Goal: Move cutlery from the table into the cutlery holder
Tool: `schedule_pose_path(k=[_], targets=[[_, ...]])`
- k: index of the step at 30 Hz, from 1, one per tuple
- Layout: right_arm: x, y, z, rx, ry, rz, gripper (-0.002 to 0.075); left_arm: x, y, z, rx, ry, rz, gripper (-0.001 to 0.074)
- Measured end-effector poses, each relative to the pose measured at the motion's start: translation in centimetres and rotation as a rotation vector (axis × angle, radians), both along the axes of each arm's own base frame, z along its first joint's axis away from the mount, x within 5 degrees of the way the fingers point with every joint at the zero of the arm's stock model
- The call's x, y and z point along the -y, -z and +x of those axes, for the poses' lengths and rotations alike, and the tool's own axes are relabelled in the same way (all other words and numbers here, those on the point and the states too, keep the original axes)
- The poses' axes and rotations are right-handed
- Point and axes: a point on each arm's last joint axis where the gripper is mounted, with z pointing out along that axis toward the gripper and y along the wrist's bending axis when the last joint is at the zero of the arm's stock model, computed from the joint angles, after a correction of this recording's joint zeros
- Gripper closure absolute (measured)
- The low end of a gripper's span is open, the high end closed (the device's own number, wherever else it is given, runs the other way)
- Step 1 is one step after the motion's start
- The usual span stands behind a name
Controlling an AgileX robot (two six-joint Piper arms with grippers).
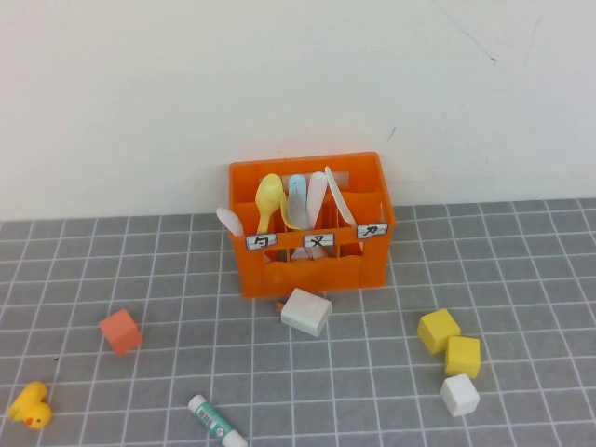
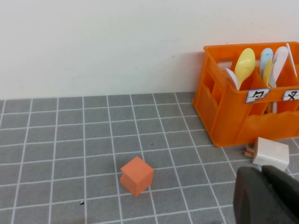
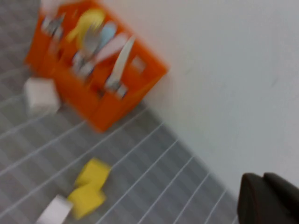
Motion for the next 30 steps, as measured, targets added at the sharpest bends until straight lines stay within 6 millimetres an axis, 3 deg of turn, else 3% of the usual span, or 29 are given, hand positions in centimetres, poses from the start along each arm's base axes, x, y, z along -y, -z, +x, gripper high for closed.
schedule_pose_path(k=[4,10,18,30], targets=[[1.7,5.8,-2.9,-0.096,-0.014,0.03,0.0726,0.0,0.1,0.0,-0.002,0.001,0.001,0.0736],[3.3,10.5,-6.3,-0.167,-0.027,0.189,0.0726,0.0,0.3,0.0,-0.007,0.0,0.004,0.0736],[4.2,12.0,-8.0,-0.228,-0.01,0.266,0.0726,0.0,1.6,0.2,-0.003,0.011,0.064,0.0736],[4.2,12.1,-8.1,-0.261,-0.007,0.283,0.0726,0.0,2.1,0.3,0.0,0.016,0.088,0.0736]])
